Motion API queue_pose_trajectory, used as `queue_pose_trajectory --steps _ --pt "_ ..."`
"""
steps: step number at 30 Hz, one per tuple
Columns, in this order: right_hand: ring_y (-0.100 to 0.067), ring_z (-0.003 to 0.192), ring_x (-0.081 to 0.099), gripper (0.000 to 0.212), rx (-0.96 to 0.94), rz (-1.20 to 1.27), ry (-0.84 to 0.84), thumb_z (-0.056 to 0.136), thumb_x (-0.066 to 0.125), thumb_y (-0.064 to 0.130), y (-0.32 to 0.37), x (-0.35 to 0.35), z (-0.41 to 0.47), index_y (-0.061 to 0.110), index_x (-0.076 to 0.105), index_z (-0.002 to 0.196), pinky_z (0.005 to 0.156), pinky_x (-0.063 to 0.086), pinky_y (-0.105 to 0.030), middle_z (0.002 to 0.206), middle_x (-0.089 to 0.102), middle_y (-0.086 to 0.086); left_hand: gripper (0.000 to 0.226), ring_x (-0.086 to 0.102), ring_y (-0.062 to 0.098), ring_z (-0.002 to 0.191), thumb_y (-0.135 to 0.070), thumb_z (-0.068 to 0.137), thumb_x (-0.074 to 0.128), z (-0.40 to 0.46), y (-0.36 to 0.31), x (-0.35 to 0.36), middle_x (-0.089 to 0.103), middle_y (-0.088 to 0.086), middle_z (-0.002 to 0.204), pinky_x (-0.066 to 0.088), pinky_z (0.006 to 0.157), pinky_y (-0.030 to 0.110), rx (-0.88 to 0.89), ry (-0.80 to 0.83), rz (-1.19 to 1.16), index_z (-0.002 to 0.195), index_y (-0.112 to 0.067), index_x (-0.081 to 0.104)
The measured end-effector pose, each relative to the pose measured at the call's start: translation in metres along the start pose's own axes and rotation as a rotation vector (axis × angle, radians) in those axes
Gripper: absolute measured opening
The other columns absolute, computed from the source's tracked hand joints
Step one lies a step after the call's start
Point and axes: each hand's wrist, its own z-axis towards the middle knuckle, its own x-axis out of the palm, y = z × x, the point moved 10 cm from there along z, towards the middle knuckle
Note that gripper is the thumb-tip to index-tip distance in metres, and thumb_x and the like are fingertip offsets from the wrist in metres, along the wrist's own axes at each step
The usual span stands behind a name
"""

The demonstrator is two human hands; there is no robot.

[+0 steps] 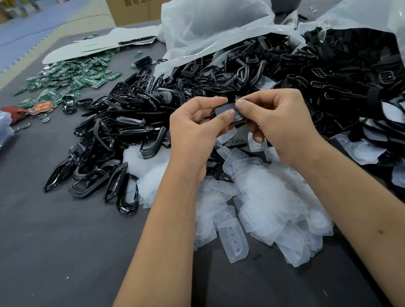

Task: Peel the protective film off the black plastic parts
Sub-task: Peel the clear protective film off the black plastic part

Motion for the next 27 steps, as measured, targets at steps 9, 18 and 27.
queue_pose_trajectory --steps 9,18,27 --pt "-0.017 0.050 0.062 0.011 -0.061 -0.184 0.025 0.100 0.067 0.007 0.007 -0.001 0.002 0.008 0.077 0.095 0.045 0.055 -0.029 0.063 0.066 -0.005 0.022 0.073 0.019 0.064 0.012 0.085 0.072 0.000 0.008 -0.003 0.077 0.007 0.079 0.050 0.056 0.016 -0.107 -0.005 -0.020 0.100 -0.003 0.075" --pt "-0.014 0.099 0.064 0.033 -0.456 -0.505 0.195 0.094 0.068 0.004 0.035 0.019 -0.014 0.015 0.075 0.124 0.075 0.047 -0.009 0.111 0.065 0.002 0.020 0.074 0.019 0.065 0.012 0.084 0.072 0.002 0.014 -0.013 0.076 0.011 0.079 0.050 0.054 0.014 -0.194 -0.057 -0.096 0.098 -0.002 0.076" --pt "-0.012 0.095 0.065 0.012 -0.311 -0.283 0.123 0.098 0.071 0.013 0.032 0.014 -0.006 0.020 0.081 0.097 0.075 0.056 -0.029 0.110 0.067 -0.005 0.022 0.070 0.016 0.070 -0.021 0.099 0.068 0.002 0.017 -0.005 0.069 0.015 0.091 0.058 0.060 0.017 -0.314 0.005 -0.409 0.097 0.000 0.075"
